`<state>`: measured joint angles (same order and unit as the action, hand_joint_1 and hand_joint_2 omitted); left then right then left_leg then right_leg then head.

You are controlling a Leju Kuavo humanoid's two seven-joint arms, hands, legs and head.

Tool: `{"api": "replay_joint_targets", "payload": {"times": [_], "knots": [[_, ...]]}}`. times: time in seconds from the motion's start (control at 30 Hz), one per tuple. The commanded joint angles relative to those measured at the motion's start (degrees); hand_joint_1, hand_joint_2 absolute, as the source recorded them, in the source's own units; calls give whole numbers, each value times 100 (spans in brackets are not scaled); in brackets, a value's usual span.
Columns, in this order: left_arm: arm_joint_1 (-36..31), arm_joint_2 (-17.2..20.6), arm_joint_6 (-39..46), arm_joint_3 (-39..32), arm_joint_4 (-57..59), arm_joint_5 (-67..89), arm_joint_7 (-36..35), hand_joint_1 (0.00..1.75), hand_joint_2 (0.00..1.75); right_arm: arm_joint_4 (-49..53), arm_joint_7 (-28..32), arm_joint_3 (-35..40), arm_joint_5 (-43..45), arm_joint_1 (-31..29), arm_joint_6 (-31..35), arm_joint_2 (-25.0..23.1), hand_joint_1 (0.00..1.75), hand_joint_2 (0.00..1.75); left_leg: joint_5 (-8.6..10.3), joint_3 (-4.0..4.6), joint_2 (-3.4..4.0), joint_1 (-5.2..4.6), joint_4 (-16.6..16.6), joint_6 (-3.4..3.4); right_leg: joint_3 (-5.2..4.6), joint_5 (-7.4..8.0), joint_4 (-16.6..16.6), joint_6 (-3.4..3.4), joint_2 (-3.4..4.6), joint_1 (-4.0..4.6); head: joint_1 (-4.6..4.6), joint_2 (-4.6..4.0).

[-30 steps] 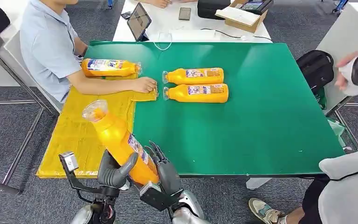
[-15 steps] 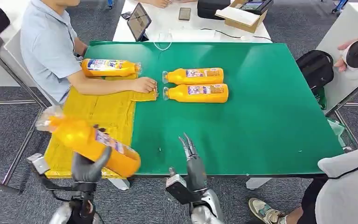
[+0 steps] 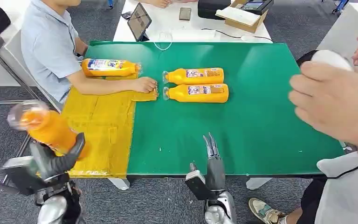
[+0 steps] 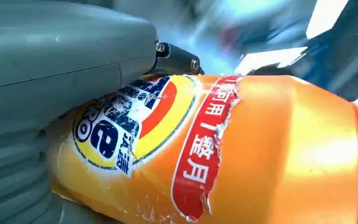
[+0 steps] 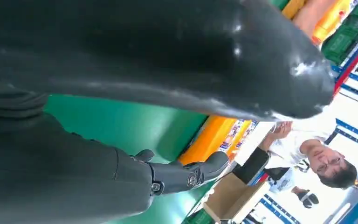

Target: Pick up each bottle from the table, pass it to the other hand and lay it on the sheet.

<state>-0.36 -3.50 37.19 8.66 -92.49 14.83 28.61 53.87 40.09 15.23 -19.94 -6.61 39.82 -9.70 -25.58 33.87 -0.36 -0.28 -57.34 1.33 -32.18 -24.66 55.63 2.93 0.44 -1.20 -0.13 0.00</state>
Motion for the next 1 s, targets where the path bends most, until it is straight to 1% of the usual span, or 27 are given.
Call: {"api": "replay_joint_targets", "payload": {"times": [0.03, 0.1, 0.13, 0.23, 0.27, 0.3, 0.37, 0.43, 0.47, 0.5, 0.57, 0.67, 0.7, 0.73, 0.77, 0.8, 0.83, 0.9, 1.0], "knots": [[-1737, -33, 281, 255, 3671, 3205, -780, 175, 175, 112, -9, 820, 405, -444, -73, -28, 0, 0, 13, -15, -25, 7, 8, -10, 26, 4, -9, -16, -35, 9, 2, 0], [-1737, -33, 281, 255, 3671, 3205, -780, 175, 175, 112, -9, 820, 405, -444, -73, -28, 0, 0, 19, -16, -30, 14, 6, -18, 30, 7, -7, -24, -39, 15, 0, 0], [-1737, -33, 281, 255, 3671, 3205, -780, 175, 175, 112, -9, 820, 405, -444, -73, -28, 0, 0, 13, -10, -10, 11, 0, -16, 18, 5, 0, -19, -23, 12, -4, 0], [-1737, -33, 281, 255, 3671, 3205, -780, 175, 175, 112, -9, 820, 405, -444, -73, -28, 0, 0, 16, -7, -7, 5, 3, -6, 16, 3, -1, -12, -16, 6, 7, 0], [-1737, -33, 281, 255, 3671, 3205, -780, 175, 175, 112, -9, 820, 405, -444, -73, -28, 0, 0, 11, -11, 5, 12, 0, -10, 19, 4, -2, -17, -9, 13, -4, 0], [-1788, 49, 281, 394, 3838, 3452, -878, 175, 175, 179, -9, 891, 451, -411, -97, 19, 0, 0, 10, -12, 8, 5, 3, -7, 16, 4, -2, -11, -5, 6, -2, 0], [-2103, 73, 281, 462, 4431, 3807, -1154, 175, 175, 121, -9, 1016, 477, -477, -136, 3, 0, 0, 12, -9, -4, 7, 2, -7, 17, 0, -2, -11, -21, 8, 0, 0], [-2669, 34, 281, 482, 5547, 4096, -1428, 175, 175, -56, -9, 1076, 525, -591, -136, -79, 0, 0, 15, -3, -1, 4, 2, -6, 8, 3, 1, -8, -14, 5, 2, 0], [-2823, 22, 276, 474, 5843, 4122, -1478, 175, 175, -92, -9, 1092, 558, -612, -168, -95, 0, 0, 14, -7, -5, 8, 0, -9, 16, 2, 1, -13, -20, 9, -2, 0], [-3048, 48, 121, 499, 6300, 4246, -1734, 175, 175, -131, -9, 1112, 559, -609, -162, -104, 0, 0, 17, -6, -10, 6, 2, -9, 14, 3, 1, -13, -25, 7, 2, 0], [-3299, 111, -95, 569, 6791, 4513, -2167, 175, 175, -196, -9, 1088, 583, -613, -161, -113, 0, 0, 19, -6, -14, 11, 1, -12, 17, 6, 0, -17, -30, 12, 0, 0], [-3413, 184, -376, 636, 7055, 4742, -2562, 175, 175, -173, -9, 1043, 632, -573, -169, -106, 0, 0, 14, -4, 5, 6, 1, -7, 8, 6, 2, -10, -12, 6, 0, 0], [-3405, 180, -581, 655, 7081, 4786, -2600, 175, 175, -154, -9, 1023, 626, -551, -139, -97, 0, 0, 15, -9, 3, 10, 2, -10, 16, 5, 0, -15, -16, 11, 2, 0], [-3405, 180, -581, 655, 7081, 4786, -2600, 175, 175, -154, -9, 1023, 626, -551, -139, -97, 0, 0, 12, -8, 8, 9, 1, -9, 15, 5, 1, -14, -9, 10, 0, 0], [-3434, 179, -1247, 758, 7183, 4865, -2672, 164, 175, -145, -9, 981, 636, -534, -153, -85, 0, 0, 12, -8, 12, 6, 2, -7, 15, 5, 1, -10, -4, 7, 2, 0], [-3443, 185, -1684, 805, 7175, 4892, -2721, 168, 175, -139, -9, 951, 640, -530, -196, -78, 0, 0, 9, -21, 16, 8, 5, -10, 27, 3, -1, -14, -1, 9, 0, 0], [-3424, 188, -1838, 808, 7148, 4885, -2735, 159, 175, -135, -9, 939, 634, -522, -195, -81, 0, 0, 9, -19, 15, 7, 3, -8, 26, 4, 0, -11, -1, 8, 2, 0], [-3424, 188, -1838, 808, 7148, 4885, -2735, 159, 175, -135, -9, 939, 634, -522, -195, -81, 0, 0, 10, -20, 17, 1, 5, -6, 20, 5, 3, -8, 4, 2, 0, 0], [-3424, 188, -1838, 808, 7148, 4885, -2735, 159, 175, -135, -9, 939, 634, -522, -195, -81, 0, 0, 13, -41, 3, 7, 9, -13, 48, 4, -2, -17, -6, 9, 0, 0]]}}
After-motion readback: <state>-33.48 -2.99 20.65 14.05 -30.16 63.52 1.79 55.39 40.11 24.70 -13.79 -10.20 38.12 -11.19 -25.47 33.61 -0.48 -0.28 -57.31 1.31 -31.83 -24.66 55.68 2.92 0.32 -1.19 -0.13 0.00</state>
